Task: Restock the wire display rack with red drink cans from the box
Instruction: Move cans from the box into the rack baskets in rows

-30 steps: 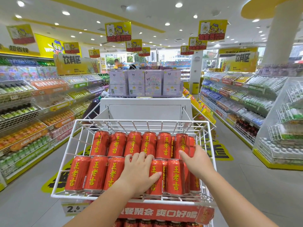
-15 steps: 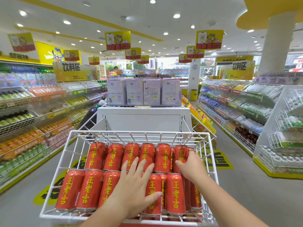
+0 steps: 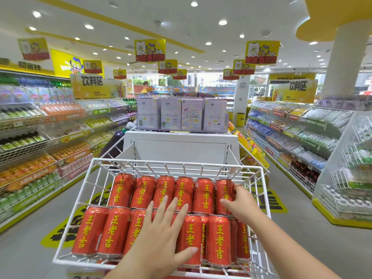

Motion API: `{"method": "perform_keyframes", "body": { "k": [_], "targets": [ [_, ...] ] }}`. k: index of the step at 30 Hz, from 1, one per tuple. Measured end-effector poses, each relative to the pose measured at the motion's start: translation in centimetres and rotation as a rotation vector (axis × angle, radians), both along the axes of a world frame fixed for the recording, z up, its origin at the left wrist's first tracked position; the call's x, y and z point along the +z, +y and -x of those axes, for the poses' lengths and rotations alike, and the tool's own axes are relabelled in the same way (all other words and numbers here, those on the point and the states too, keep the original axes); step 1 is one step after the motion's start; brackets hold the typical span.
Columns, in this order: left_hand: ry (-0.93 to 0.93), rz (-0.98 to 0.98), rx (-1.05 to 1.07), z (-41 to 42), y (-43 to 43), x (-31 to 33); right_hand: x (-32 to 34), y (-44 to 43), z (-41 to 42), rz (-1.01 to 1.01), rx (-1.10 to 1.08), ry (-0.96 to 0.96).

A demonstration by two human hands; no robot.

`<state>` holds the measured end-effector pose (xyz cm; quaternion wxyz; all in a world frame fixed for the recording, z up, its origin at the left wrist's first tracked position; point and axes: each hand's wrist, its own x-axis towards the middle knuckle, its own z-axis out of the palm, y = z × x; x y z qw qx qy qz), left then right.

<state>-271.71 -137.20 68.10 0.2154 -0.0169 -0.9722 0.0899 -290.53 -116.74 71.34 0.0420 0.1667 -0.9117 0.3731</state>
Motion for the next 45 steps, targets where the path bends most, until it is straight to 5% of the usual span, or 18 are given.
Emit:
{"method": "perform_keyframes", "body": {
  "k": [12, 23, 33, 45],
  "targets": [
    [-0.034, 0.038, 0.02, -1.0, -0.7, 0.3, 0.7, -1.0, -1.3, -0.156, -0.106, -0.119],
    [-0.02, 0.036, -0.002, -4.7, -2.6, 1.0, 0.5, -0.6, -7.9, -0.283, -0.103, 0.073],
    [-0.058, -0.017, -0.091, -12.1, -6.9, 0.7, -0.5, -4.4, -20.0, -0.494, -0.121, 0.268],
    [-0.172, -0.08, -0.152, -22.8, -13.1, -7.0, -8.5, -8.9, -35.7, -0.647, -0.162, 0.212]
  ]
}}
